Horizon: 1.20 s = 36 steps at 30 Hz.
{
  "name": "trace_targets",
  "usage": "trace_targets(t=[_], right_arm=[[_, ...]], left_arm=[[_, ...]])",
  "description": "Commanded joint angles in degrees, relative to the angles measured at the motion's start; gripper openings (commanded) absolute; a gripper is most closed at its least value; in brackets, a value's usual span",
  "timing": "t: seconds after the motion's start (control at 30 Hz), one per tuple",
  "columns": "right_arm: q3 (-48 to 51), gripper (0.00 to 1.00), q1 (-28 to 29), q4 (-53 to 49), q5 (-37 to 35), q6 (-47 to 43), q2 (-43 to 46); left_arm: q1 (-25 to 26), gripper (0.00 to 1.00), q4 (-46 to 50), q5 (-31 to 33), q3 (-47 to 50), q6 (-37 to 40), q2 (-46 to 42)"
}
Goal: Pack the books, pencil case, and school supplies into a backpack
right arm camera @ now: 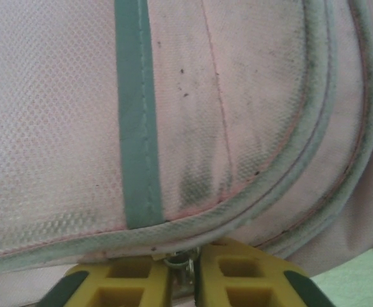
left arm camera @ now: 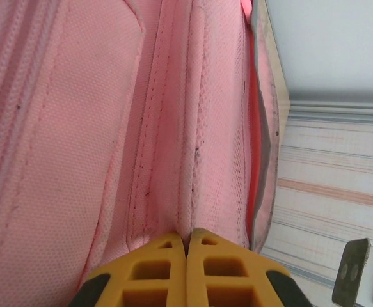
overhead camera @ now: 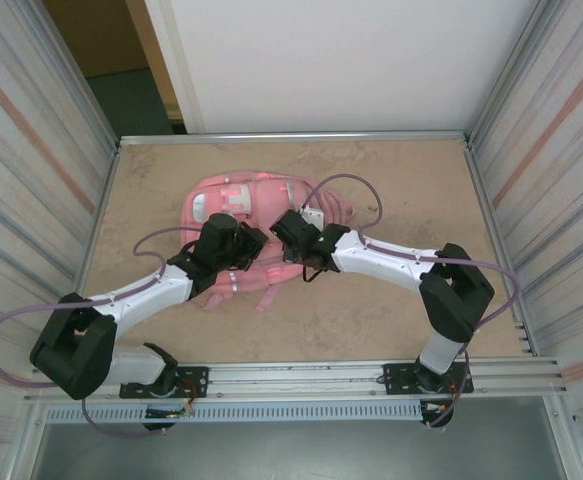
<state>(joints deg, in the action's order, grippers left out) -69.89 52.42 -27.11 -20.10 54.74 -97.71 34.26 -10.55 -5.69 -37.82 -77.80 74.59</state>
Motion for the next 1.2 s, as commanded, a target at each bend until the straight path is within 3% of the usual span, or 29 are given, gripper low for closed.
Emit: trace_targets(t=[0.0, 0.1, 0.4, 0.53, 0.73, 0.87, 0.93, 0.97, 1.03, 1.17], right_arm=[[1.8, 0.07, -2.3, -2.4, -3.8, -2.2, 3.3], [2.1, 0.00, -2.9, -1.7, -2.5, -4.8, 3.6], [4.2, 0.00, -5.5, -2.5, 2.9, -16.0, 7.8], [10.5, 0.00, -11.1, 2.9, 11.5, -19.9, 12.8], [17.4, 0.00, -19.1, 11.8, 30.7, -22.5, 16.4], [17.4, 0.00, -17.9, 14.7, 38.2, -24.8, 15.1], [16.0, 0.00, -16.1, 14.8, 38.7, -24.7, 13.2], [15.5, 0.00, -14.9, 15.9, 39.2, -24.5, 12.1], [14.4, 0.00, -12.0, 17.8, 38.4, -23.8, 10.1], [11.8, 0.00, -6.9, 21.2, 35.5, -22.6, 7.3]], left_arm=[[0.4, 0.00, -0.9, 1.2, 0.2, 2.1, -2.4], [0.0, 0.00, -0.8, 1.3, 0.6, 1.8, -2.3], [-3.2, 0.00, 1.2, -1.0, 0.1, 4.7, -2.2], [-5.6, 0.00, 2.5, -2.6, -0.9, 11.8, -0.9], [-14.2, 0.00, 11.0, -15.0, -7.9, 28.2, 6.6], [-17.3, 0.00, 14.3, -24.4, -13.0, 35.1, 11.0], [-18.4, 0.00, 19.6, -25.5, -16.9, 37.9, 12.7], [-19.0, 0.07, 21.4, -25.0, -18.1, 38.9, 13.4], [-20.7, 0.35, 22.8, -24.5, -19.1, 38.2, 13.7], [-21.8, 0.58, 22.7, -23.7, -16.0, 33.7, 8.6]])
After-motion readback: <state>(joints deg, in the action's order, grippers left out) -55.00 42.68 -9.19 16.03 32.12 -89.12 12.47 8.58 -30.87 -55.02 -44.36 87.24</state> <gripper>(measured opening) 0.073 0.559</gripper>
